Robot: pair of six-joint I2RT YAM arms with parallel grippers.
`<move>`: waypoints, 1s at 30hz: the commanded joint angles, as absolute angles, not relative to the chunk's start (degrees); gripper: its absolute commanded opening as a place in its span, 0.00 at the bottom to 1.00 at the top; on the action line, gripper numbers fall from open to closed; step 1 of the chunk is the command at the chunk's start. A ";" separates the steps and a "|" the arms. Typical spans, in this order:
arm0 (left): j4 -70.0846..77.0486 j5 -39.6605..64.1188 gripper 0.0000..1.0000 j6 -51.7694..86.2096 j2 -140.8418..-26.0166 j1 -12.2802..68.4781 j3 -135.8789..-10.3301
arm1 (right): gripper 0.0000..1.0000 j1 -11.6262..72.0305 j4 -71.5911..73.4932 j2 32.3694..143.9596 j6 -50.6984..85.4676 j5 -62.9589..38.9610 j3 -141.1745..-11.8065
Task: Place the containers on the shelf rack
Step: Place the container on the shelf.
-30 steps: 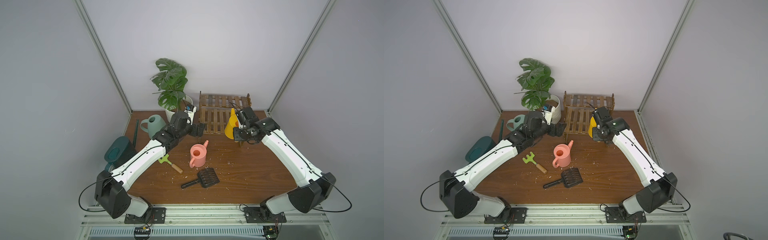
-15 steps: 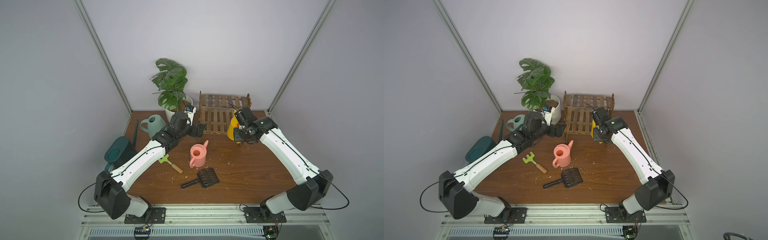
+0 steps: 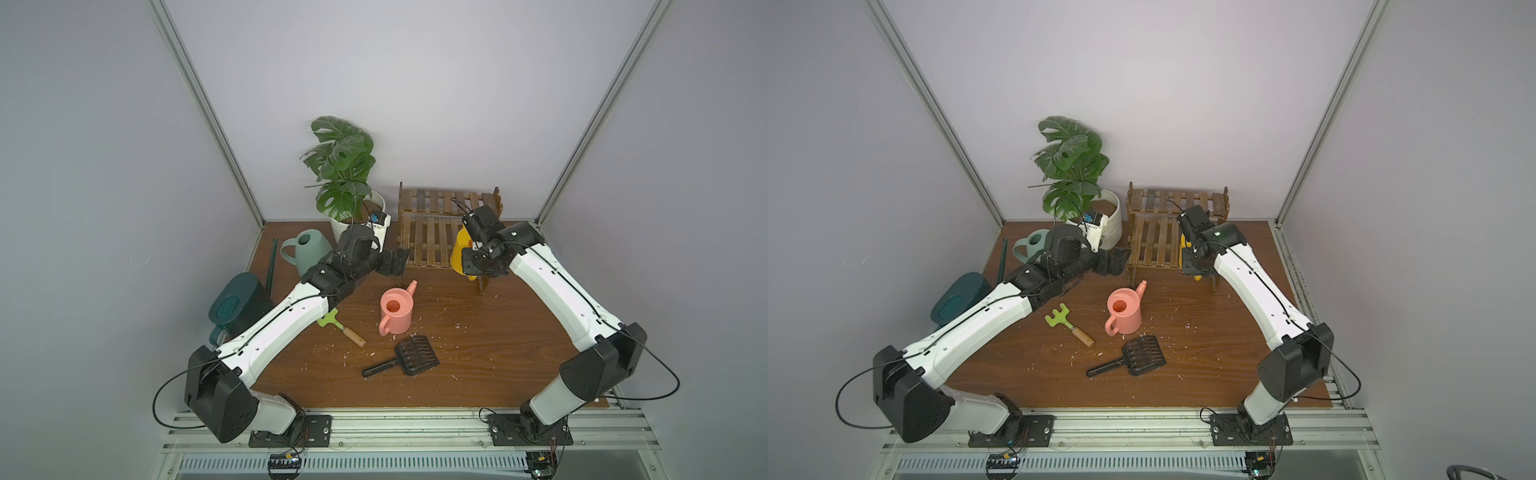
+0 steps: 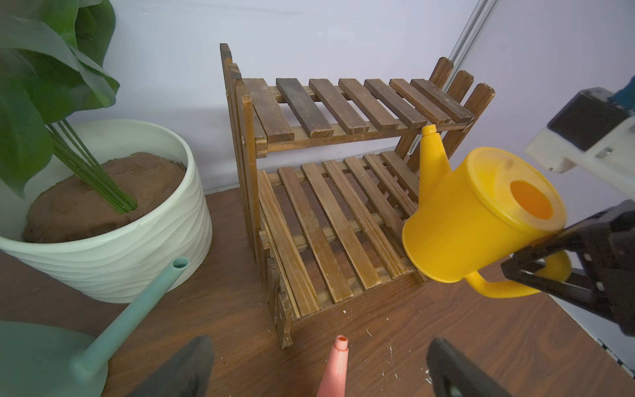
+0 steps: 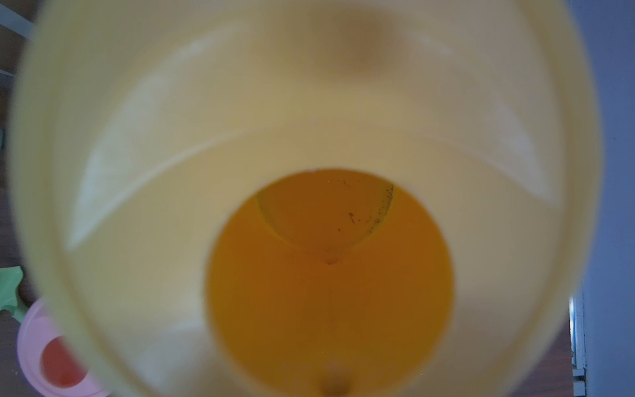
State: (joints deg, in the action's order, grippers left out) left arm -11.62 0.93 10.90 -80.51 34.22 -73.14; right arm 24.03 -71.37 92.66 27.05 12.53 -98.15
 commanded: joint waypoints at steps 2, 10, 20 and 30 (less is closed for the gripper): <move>-12.30 0.42 0.99 10.63 -78.78 33.69 -72.47 | 0.00 23.40 -71.48 93.65 26.64 13.66 -99.16; -12.24 0.68 0.99 10.72 -78.79 33.71 -72.25 | 0.00 22.47 -71.10 94.39 26.25 12.75 -98.71; -12.48 0.55 0.99 10.65 -78.58 33.69 -72.10 | 0.07 21.56 -70.75 94.64 25.50 11.42 -98.79; -12.43 0.64 0.99 10.64 -78.71 33.66 -72.03 | 0.17 21.02 -70.75 95.85 25.56 12.56 -100.21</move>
State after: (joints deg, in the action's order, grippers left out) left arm -11.75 0.84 10.90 -79.75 34.22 -72.55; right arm 21.85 -71.77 94.11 25.12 10.83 -99.13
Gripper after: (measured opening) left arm 0.993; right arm 0.174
